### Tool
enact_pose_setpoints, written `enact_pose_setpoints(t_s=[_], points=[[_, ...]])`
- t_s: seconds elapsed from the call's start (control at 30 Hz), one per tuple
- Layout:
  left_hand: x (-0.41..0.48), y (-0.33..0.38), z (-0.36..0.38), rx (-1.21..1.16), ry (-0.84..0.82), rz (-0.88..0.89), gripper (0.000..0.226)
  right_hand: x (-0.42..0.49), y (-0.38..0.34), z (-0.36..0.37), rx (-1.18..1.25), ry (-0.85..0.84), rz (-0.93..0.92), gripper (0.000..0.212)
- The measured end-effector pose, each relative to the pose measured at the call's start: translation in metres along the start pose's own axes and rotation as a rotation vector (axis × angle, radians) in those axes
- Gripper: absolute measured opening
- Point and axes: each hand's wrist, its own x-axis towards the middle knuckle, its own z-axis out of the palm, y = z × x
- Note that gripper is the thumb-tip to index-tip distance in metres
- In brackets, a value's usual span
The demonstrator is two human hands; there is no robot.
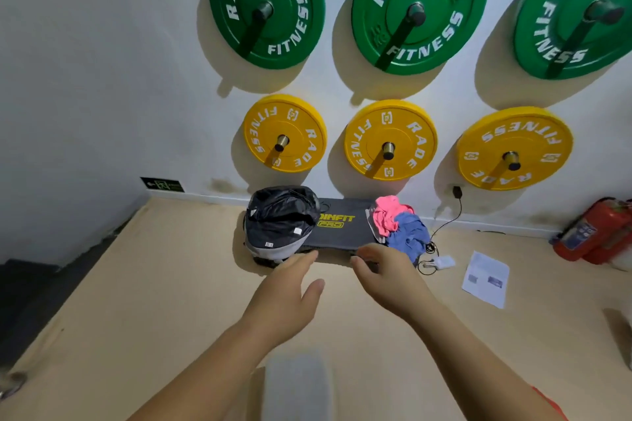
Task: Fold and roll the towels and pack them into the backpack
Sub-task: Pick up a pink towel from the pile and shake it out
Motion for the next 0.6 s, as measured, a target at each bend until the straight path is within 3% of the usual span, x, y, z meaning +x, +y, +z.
enact_pose_setpoints(t_s=[0.3,0.4,0.6], points=[[0.268,-0.096,-0.035,0.018,-0.107,0.034,0.04,0.262,0.006,0.037,-0.056,0.039,0.134,0.035],[0.369,-0.136,-0.03,0.009,-0.163,0.102,0.05,0.347,0.015,0.061,0.001,0.059,0.218,0.029],[0.519,-0.163,0.014,0.029,-0.301,0.159,0.046,0.478,0.057,0.077,0.079,0.112,0.384,0.029]])
